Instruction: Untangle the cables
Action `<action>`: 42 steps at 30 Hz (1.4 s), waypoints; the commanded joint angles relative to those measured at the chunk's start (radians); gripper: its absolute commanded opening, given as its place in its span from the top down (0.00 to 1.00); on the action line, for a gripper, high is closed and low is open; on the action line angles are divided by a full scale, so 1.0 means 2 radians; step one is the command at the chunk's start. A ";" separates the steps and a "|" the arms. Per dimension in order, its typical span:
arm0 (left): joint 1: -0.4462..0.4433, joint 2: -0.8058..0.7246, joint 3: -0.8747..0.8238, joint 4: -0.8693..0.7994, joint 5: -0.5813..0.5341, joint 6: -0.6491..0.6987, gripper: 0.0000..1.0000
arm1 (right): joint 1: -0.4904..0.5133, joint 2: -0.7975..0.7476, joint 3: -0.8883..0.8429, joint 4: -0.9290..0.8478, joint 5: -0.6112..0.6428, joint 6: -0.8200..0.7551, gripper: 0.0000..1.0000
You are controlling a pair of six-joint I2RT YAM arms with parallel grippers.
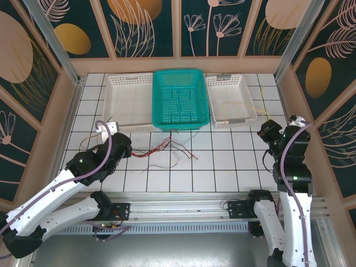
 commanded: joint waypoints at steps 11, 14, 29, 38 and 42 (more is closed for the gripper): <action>0.003 0.017 -0.025 0.113 0.049 0.044 1.00 | -0.003 0.095 0.040 0.042 -0.143 -0.029 1.00; 0.003 0.034 -0.025 0.145 0.069 0.060 1.00 | 0.007 0.121 0.037 0.076 -0.180 -0.019 1.00; 0.003 0.125 0.035 0.223 0.114 0.196 1.00 | 0.207 0.316 0.095 0.162 -0.125 -0.035 1.00; 0.003 0.136 0.064 0.259 0.095 0.284 1.00 | 0.214 0.441 0.149 0.175 -0.126 -0.047 1.00; 0.003 0.110 0.009 0.327 0.113 0.283 1.00 | 0.226 0.502 0.189 0.161 -0.118 -0.055 1.00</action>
